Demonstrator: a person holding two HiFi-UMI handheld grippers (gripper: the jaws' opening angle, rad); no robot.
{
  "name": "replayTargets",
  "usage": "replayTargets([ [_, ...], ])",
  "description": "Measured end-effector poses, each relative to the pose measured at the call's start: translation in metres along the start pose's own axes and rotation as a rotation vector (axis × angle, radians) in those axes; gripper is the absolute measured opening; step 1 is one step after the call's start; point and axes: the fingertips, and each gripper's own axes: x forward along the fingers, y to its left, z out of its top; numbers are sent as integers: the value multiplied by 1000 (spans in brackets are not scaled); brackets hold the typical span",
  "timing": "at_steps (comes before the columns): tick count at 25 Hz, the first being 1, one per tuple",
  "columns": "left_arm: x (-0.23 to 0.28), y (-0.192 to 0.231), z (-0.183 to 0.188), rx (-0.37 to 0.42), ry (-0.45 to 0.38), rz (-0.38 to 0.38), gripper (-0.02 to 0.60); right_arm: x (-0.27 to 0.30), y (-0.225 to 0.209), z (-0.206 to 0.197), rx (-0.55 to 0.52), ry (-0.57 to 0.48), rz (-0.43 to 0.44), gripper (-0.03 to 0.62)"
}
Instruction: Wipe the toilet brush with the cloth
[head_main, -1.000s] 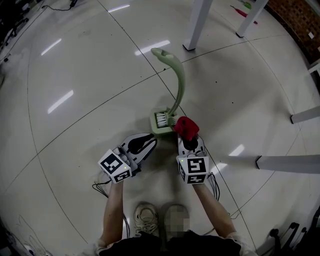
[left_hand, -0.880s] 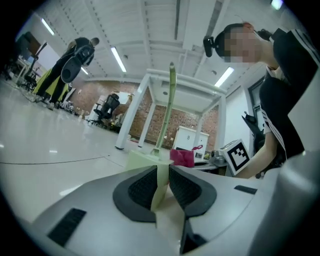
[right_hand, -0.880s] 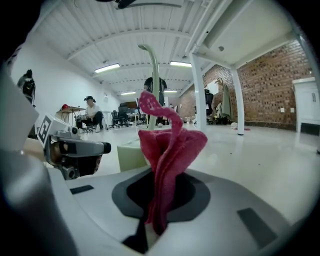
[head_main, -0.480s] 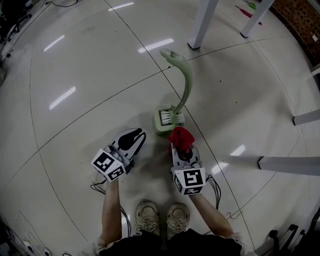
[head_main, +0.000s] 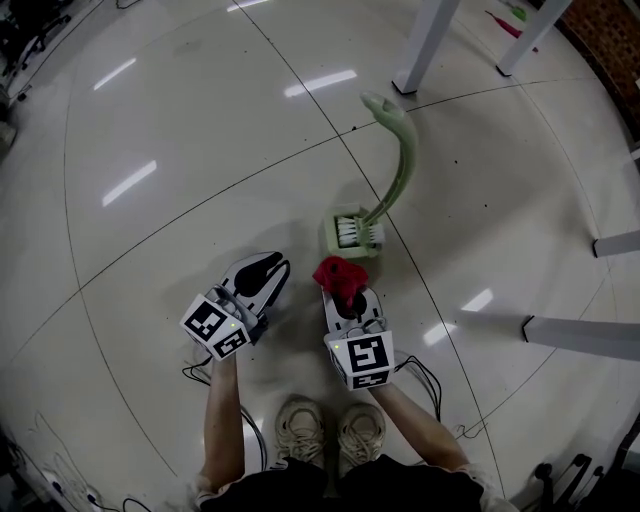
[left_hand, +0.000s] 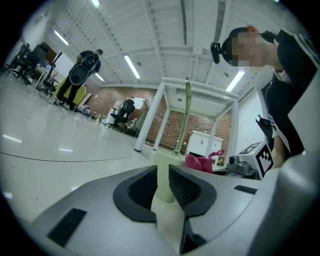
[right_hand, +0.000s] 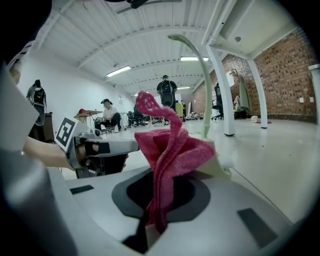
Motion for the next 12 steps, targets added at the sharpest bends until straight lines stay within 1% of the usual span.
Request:
replayTargets([
  [5, -8, 5, 8, -11, -34, 16, 50, 10, 18, 8, -1, -13, 60, 31],
  [7, -8, 2, 18, -12, -54, 2, 50, 1, 16, 19, 41, -45, 70, 31],
  [10, 0, -12, 49, -12, -90, -62, 51, -26, -4, 46, 110, -108, 39, 31],
  [12, 10, -26, 89, -4, -145, -127, 55, -46, -24, 68, 136, -152, -7, 31],
])
